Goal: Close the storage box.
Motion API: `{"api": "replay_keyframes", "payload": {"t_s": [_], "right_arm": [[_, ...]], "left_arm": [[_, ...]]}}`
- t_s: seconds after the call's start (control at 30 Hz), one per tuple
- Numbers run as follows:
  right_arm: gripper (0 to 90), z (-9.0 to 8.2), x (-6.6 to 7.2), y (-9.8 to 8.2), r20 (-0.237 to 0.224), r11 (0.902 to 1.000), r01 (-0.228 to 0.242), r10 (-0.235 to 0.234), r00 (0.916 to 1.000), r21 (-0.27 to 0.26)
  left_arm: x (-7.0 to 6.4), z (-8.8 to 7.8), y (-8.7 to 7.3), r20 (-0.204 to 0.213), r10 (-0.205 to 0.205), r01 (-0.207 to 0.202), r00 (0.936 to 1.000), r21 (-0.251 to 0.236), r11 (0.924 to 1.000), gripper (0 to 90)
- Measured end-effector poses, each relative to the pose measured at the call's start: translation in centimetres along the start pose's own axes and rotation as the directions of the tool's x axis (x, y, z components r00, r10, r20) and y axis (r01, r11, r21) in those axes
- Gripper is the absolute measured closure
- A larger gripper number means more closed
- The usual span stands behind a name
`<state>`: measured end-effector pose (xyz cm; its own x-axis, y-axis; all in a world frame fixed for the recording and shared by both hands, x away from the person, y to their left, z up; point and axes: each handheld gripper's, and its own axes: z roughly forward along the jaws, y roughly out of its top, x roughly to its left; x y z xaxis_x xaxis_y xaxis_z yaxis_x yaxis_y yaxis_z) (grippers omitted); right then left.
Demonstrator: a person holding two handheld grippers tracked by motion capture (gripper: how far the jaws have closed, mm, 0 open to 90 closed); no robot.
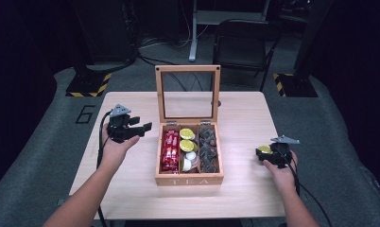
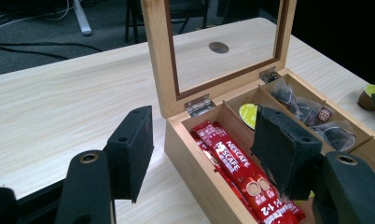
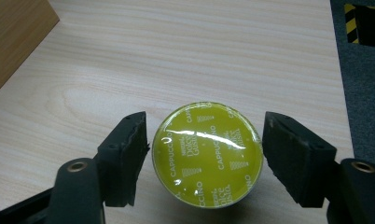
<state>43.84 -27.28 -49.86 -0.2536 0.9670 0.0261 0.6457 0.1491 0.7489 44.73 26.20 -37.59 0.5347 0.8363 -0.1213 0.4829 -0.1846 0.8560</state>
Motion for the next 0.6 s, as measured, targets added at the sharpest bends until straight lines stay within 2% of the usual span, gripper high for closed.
{"api": "replay_keyframes", "payload": {"t_s": [0.23,0.47,0.6], "right_arm": [[29.4,-0.5,0.2,0.6,0.006,0.9998,-0.009,0.009,0.9999,-0.017],[29.5,-0.9,0.5,1.5,0.012,0.9994,0.022,-0.022,0.9997,-0.026],[29.5,-1.2,0.8,2.4,0.01,0.9992,0.022,-0.021,0.9997,-0.032]], "left_arm": [[0.1,-0.1,0.1,-0.003,0.0,0.0,1.0,-0.002,1.0,38.1],[0.1,0.1,0.1,0.001,0.006,-0.006,1.0,0.005,1.0,38.1],[0.2,0.3,-0.1,-0.001,-0.002,0.002,1.0,0.005,1.0,38.1]]}}
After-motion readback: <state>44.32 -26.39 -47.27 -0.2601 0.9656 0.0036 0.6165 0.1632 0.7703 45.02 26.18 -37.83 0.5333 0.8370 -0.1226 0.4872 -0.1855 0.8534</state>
